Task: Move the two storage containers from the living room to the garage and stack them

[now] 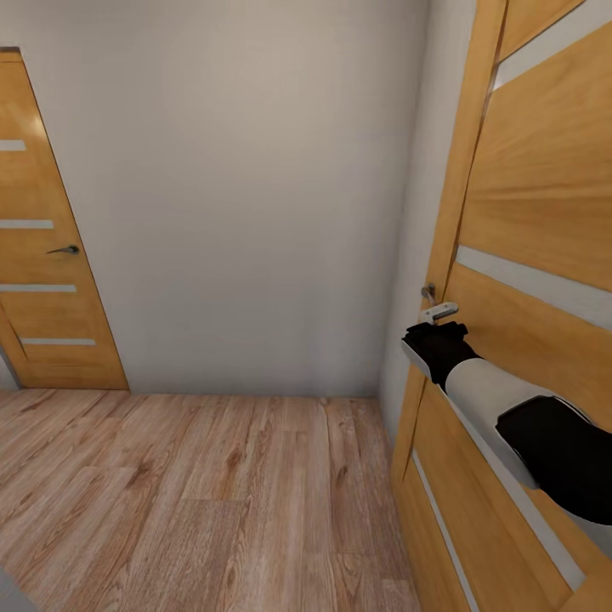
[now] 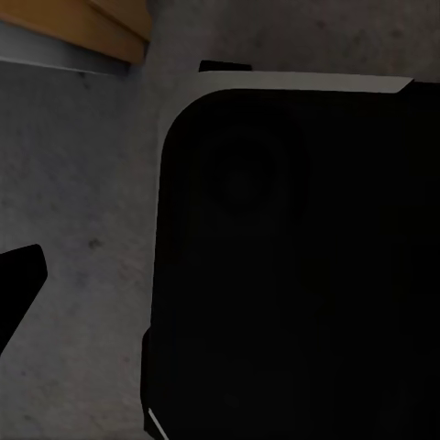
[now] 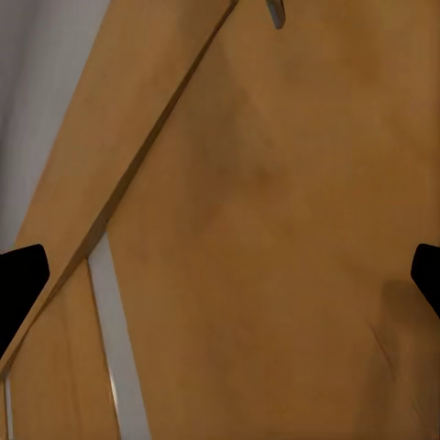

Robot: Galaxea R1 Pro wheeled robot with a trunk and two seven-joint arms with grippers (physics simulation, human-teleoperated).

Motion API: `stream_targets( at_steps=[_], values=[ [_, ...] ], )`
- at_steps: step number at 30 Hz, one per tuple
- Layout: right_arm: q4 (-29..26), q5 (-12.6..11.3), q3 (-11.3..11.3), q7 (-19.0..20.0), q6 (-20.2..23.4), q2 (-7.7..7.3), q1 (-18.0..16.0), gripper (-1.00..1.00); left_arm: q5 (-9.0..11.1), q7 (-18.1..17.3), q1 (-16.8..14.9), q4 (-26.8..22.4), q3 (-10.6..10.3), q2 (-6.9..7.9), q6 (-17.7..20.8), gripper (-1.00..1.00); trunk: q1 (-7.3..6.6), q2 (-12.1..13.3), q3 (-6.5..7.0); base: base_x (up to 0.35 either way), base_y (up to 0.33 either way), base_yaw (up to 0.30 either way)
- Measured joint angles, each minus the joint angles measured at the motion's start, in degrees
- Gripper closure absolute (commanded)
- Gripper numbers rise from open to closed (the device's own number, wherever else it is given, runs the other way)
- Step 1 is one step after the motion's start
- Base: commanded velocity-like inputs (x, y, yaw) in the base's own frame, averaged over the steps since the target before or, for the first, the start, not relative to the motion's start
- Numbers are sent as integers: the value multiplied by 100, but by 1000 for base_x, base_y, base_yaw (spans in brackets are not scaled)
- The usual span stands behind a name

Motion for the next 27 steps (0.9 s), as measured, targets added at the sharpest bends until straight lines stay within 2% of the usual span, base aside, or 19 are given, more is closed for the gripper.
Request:
stream_targets(
  at_steps=[14, 15, 18, 19, 23, 27],
  values=[
    [-25, -20, 12, 7, 38, -8, 0, -100, 0, 4, 0, 0, 0, 0, -1, -100, 0, 0, 0, 0, 0, 0],
    [-27, 50, -8, -15, 100, 11, 0, -100, 0, 6, 1, -2, 2, 0, 2, -100, 0, 0, 0, 0, 0, 0],
    [-46, 48, -7, -106, 135, 270, 3, -100, 1, 9, 1, -1, 1, 0, 1, -100, 0, 1, 0, 0, 0, 0],
    [-48, 44, -7, -236, 155, 431, 3, -100, 5, 9, 0, -1, 1, 0, 2, -100, 0, 1, 0, 0, 0, 0],
    [-49, 45, -10, -513, 229, 872, 3, -100, 8, 10, 1, -1, 14, 0, 1, -100, 0, 1, 0, 0, 0, 0],
    [-49, 19, -43, -565, 244, 1215, 3, -100, 8, 16, 1, -1, 23, 0, 5, -100, 0, 0, 0, 0, 0, 0]
  ],
)
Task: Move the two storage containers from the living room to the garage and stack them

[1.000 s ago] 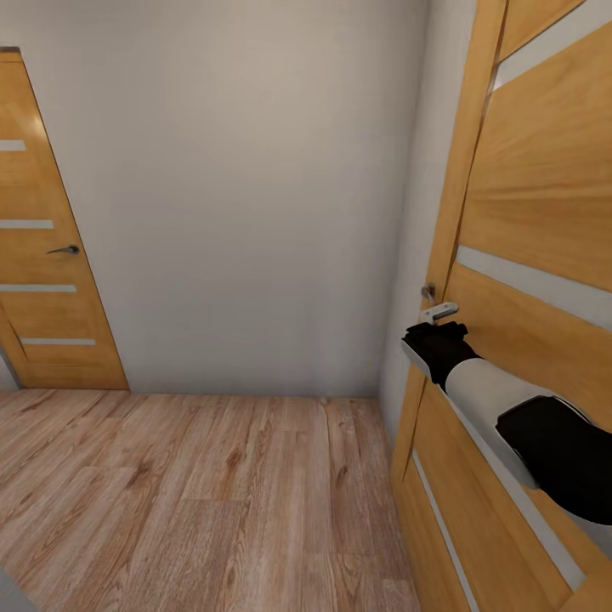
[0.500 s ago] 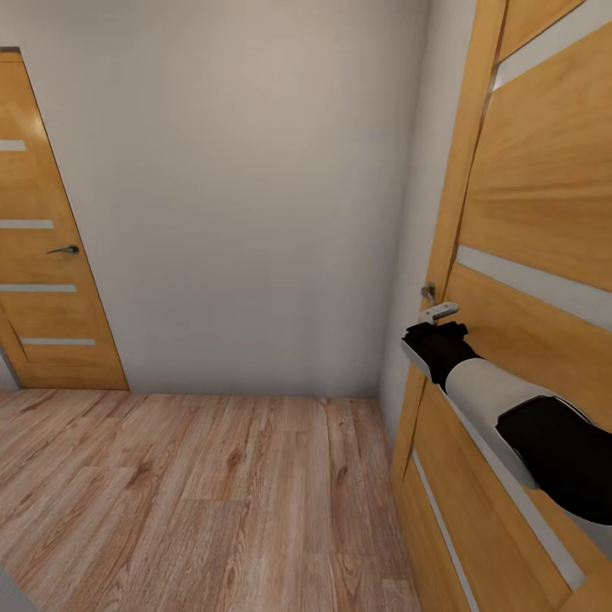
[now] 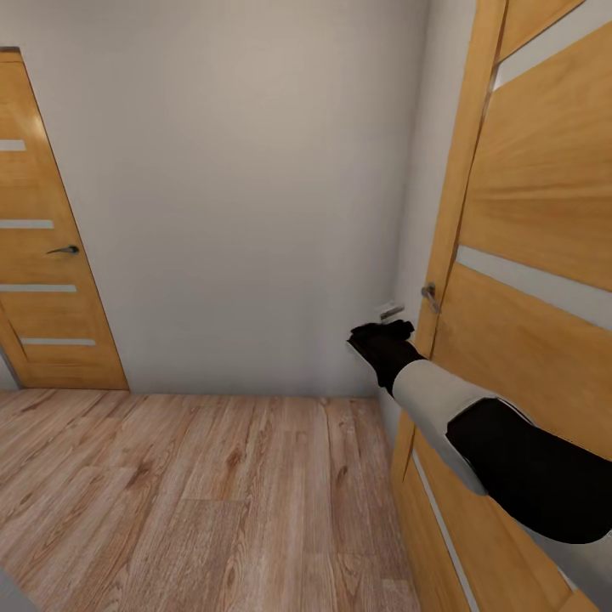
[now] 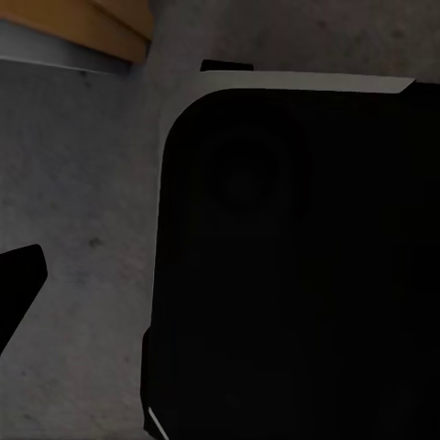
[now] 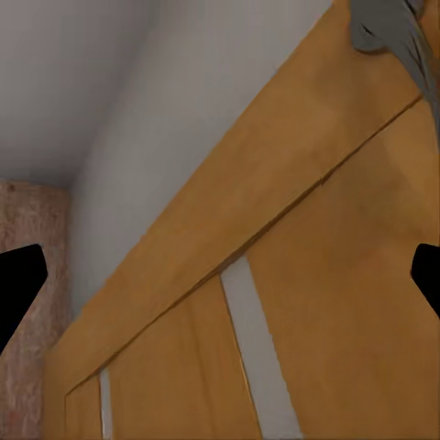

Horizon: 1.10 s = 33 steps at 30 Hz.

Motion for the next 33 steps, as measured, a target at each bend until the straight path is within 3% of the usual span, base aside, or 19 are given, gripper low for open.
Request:
stream_targets(
  at_steps=[5, 8, 12, 18, 21, 27, 33],
  values=[
    [-25, -58, -46, 44, -33, 1, 1, -100, 0, -2, 0, -1, 3, 0, -1, -100, 0, 0, 0, 0, 0, 0],
    [-11, -524, -72, 204, -69, 1, 70, -100, 0, -5, 0, -1, 3, 0, -1, -100, 0, 0, 0, 0, 0, 0],
    [14, -961, -65, 889, -91, 1, 179, -100, -5, -6, 0, -1, 3, 0, 1, -100, 0, 0, 0, 0, 0, 0],
    [24, -1012, -59, 1464, -242, 1, 1114, -100, 0, -7, 0, -1, -2, 0, 2, -100, 0, 0, 0, 0, 0, 0],
    [36, -1013, -57, 2186, -525, 1, 1647, -100, 0, -14, 0, -1, -5, 0, 1, -100, 0, 1, -1, 0, 0, 0],
    [36, -1006, -32, 2292, -853, 1, 2242, -100, 0, -15, 0, -1, -5, 0, 2, -100, 0, 0, -1, 0, 0, 0],
    [43, -1006, -18, 2293, -975, 1, 2517, -100, 0, -29, 0, -1, -5, 0, 2, -100, 0, 0, 0, 0, 0, 0]
  ],
)
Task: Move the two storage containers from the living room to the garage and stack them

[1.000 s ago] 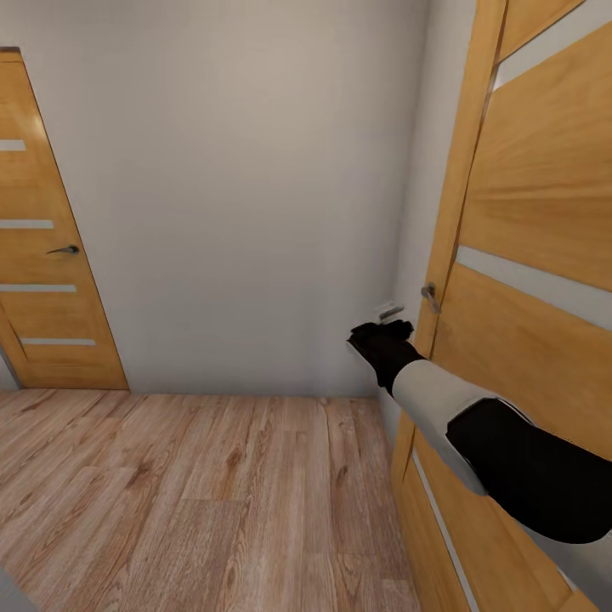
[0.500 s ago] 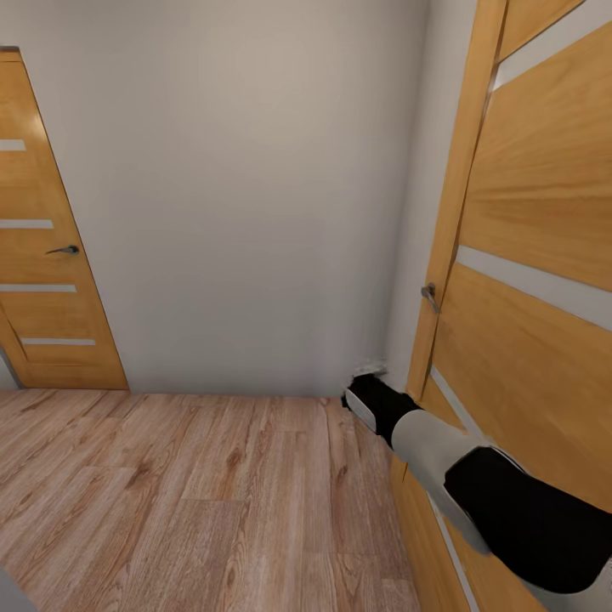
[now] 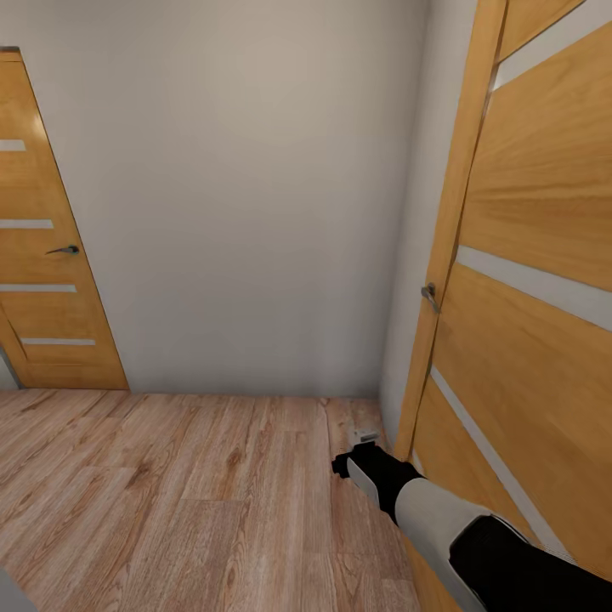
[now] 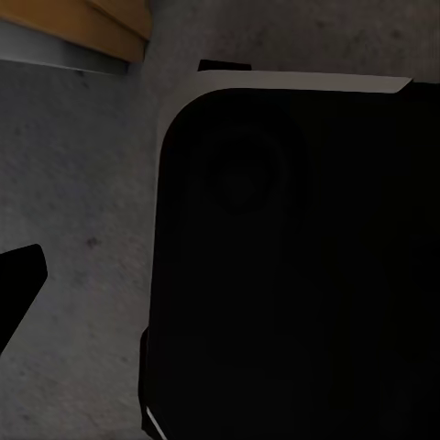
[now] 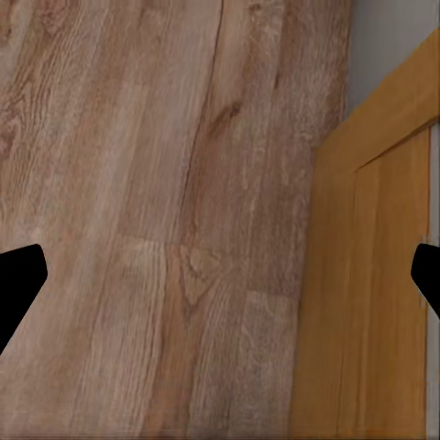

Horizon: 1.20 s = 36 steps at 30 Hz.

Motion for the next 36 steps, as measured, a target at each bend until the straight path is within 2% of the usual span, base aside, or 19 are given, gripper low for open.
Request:
stream_targets(
  at_steps=[6, 9, 14, 17, 25, 26, 29, 30, 31, 36],
  values=[
    [108, 5, -2, 13, -46, 0, 50, -100, 8, -22, 0, 0, 10, 0, 0, -100, 0, 0, 0, 0, 0, 0],
    [191, 40, 1, 122, -224, 0, 109, -100, 9, -27, 0, 0, 14, 0, 0, -100, 0, 0, 0, 0, 0, 0],
    [222, 320, -4, 240, -376, 0, 521, -100, 15, -29, 0, 0, 21, 0, 0, -100, 0, 0, -1, 0, 0, 0],
    [227, 395, 3, 248, -424, 0, 633, -100, 26, -29, 0, 0, 26, 0, 0, -100, 0, 0, 0, 0, 0, 0],
    [348, 430, -10, 390, -451, 0, 681, -100, 30, -29, 0, 0, 24, 2, 0, -100, 0, 0, 0, 0, 0, 0],
    [423, 433, -15, 538, -640, 0, 894, -100, 39, -30, 0, 0, 29, 7, -1, -100, 0, 0, -1, 0, 0, 0],
    [438, 476, -1, 561, -757, 0, 1126, -100, 40, -30, 0, 0, 31, 7, -1, -100, 0, 0, 0, 0, 0, 0],
    [521, 632, -13, 558, -964, -1, 1396, -100, 41, -30, 0, 0, 32, 9, -1, -100, 0, 0, -1, 0, 0, 0],
    [626, 652, -12, 557, -1032, 0, 1498, -100, 41, -30, 0, 0, 32, 9, -1, -100, 0, 0, -1, 0, 0, 0],
    [1184, 682, -4, 560, -1571, -3, 1618, -100, 41, -30, 0, 0, 32, 9, -1, -100, 0, 0, 0, 0, 0, 0]
  ],
)
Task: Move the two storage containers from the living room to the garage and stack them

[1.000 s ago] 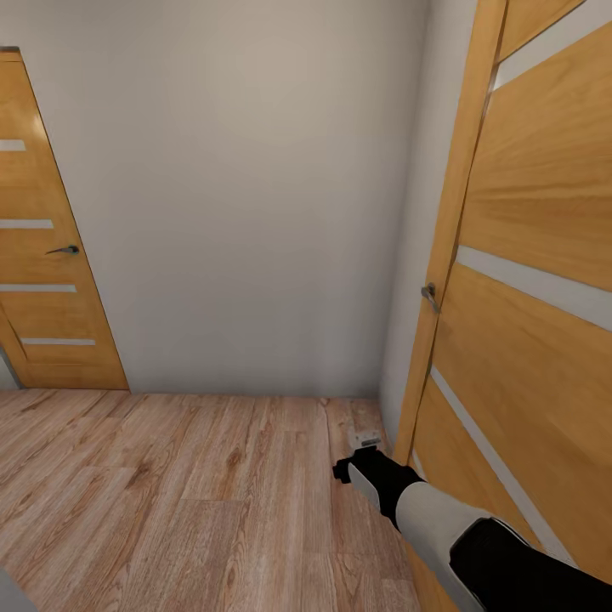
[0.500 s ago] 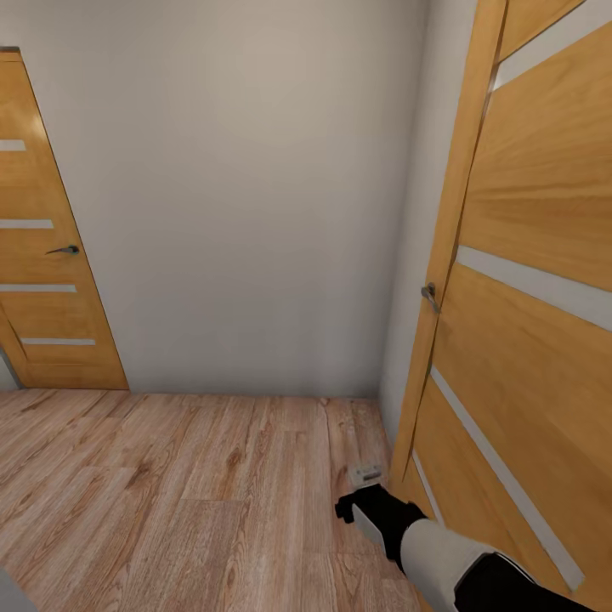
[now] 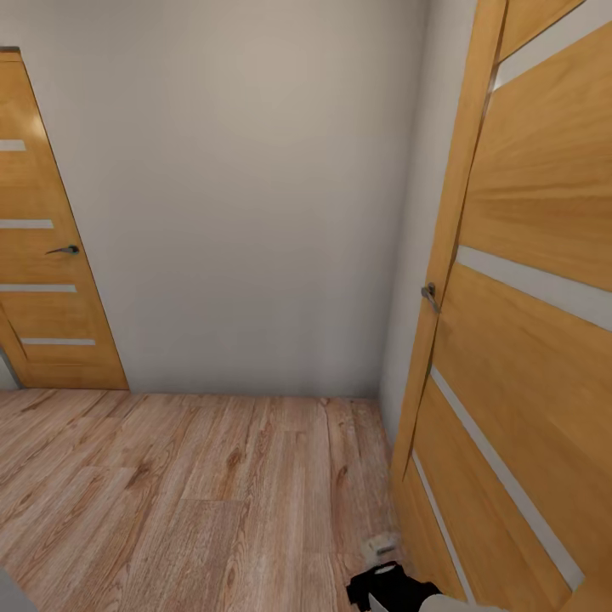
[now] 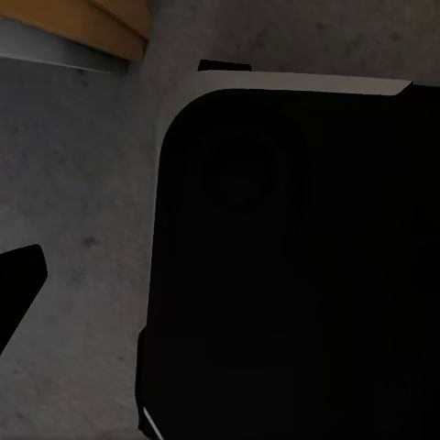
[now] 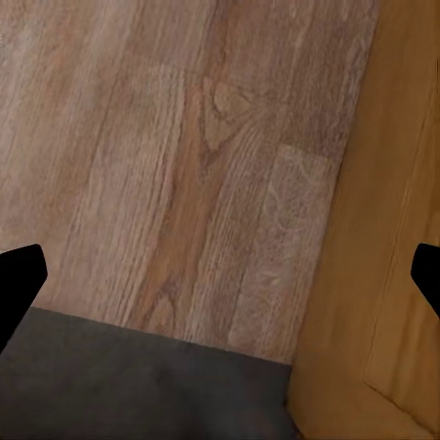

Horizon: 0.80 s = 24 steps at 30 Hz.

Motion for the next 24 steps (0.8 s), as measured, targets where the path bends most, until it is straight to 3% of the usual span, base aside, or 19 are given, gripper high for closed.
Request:
stream_targets(
  at_steps=[6, 11, 15, 16, 18, 19, 24],
  values=[
    [134, 122, 7, 33, -367, -2, 540, -100, 0, 0, 0, 0, 0, 0, 0, -100, 0, 0, 0, 0, 0, 0],
    [144, 295, 11, 73, -578, -1, 715, -100, 0, 0, 0, 0, 0, -1, 0, -100, 0, 0, 0, 0, 0, 0],
    [142, 346, 10, 82, -753, -2, 1076, -100, 0, 0, 0, 0, 0, 0, 0, -100, 0, 0, 0, 0, 0, 0],
    [138, 356, 5, 80, -940, -57, 1330, -100, 0, 0, 0, -1, 1, 0, 0, -100, 0, 0, -1, 0, 0, 0],
    [138, 365, 9, 98, -1035, -85, 1518, -100, 0, 0, 0, 0, 3, 0, 0, -100, 0, 0, -1, 0, 0, 0],
    [135, 357, 6, 290, -1063, -208, 1626, -100, 8, 0, 0, 0, 7, 0, 0, -100, 0, 0, -1, 0, 0, 0],
    [137, 354, 12, 424, -1127, -273, 1768, -100, 10, 0, 0, 0, 8, 0, 0, -100, 0, 0, 0, 0, 0, 0]
  ],
)
